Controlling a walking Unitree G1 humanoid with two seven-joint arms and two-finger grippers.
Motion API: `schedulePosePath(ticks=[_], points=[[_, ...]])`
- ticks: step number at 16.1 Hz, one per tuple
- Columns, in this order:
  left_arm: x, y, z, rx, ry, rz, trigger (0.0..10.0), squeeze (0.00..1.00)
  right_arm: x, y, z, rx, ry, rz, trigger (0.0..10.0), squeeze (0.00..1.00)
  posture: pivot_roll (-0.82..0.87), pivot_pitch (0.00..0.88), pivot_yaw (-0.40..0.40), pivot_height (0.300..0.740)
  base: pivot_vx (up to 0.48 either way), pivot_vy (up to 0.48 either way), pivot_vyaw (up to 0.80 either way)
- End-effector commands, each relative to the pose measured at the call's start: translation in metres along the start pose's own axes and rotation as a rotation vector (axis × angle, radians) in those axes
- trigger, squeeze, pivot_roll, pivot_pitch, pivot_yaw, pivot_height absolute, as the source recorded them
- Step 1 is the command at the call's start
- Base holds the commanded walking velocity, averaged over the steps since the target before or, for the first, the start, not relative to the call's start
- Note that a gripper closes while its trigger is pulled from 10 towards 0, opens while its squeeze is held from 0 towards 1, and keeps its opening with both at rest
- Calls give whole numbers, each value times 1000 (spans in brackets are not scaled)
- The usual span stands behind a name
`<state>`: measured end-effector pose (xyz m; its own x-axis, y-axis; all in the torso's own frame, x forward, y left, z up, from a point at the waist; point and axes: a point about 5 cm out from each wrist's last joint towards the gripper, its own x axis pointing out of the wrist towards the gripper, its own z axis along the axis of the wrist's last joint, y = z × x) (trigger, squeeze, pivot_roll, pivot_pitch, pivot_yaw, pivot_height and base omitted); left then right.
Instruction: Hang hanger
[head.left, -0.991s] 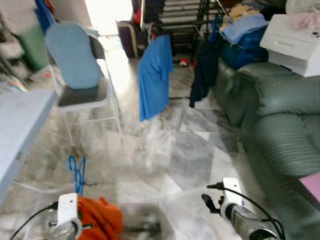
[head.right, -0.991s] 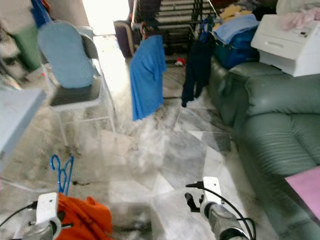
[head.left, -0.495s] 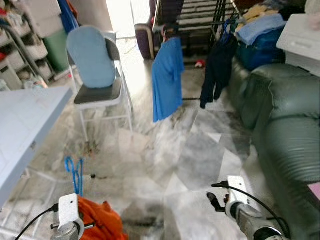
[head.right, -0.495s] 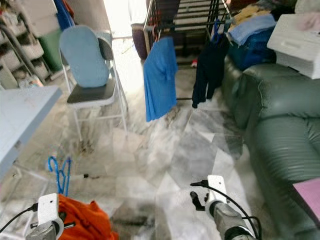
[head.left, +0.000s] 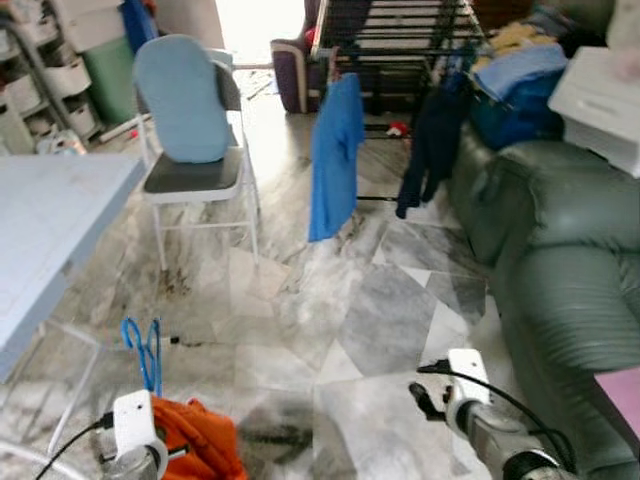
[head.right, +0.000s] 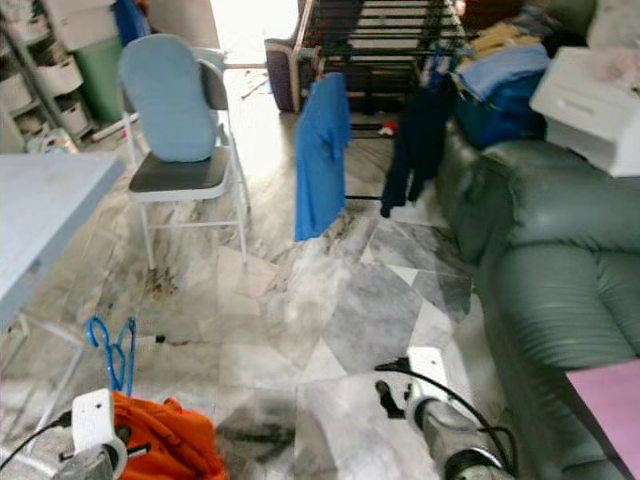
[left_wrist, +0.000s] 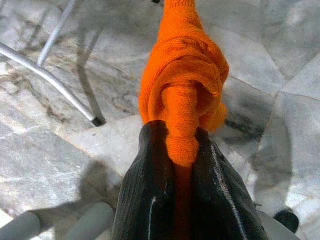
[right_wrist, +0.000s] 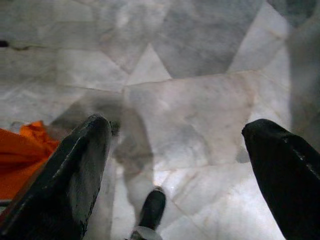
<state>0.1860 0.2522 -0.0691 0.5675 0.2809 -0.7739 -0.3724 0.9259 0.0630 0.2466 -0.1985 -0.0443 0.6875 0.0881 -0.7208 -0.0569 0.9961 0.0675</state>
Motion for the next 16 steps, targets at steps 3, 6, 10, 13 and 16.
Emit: schedulePosePath(ticks=[3,6,10,13,16], points=[[1,3,8,7,-24,7,10000,0,0,-4,6,-8,-18,-14,10000,0,-36,0,36,740,359,0,0],[1,2,7,13,-21,4,10000,0,0,-4,5,-9,-18,-15,10000,0,-38,0,40,740,365,0,0],[1,-1,9,21,-26,-1,10000,0,0,-3,4,-7,-16,-12,10000,0,-36,0,42,740,392,0,0],[1,0,8,2,-12,5,10000,0,0,-3,4,-1,-14,-14,10000,0,-35,0,42,740,315,258,0],[1,2,6,18,-6,13,10000,0,0,-4,4,1,-15,-16,10000,0,-36,0,42,740,170,411,0]])
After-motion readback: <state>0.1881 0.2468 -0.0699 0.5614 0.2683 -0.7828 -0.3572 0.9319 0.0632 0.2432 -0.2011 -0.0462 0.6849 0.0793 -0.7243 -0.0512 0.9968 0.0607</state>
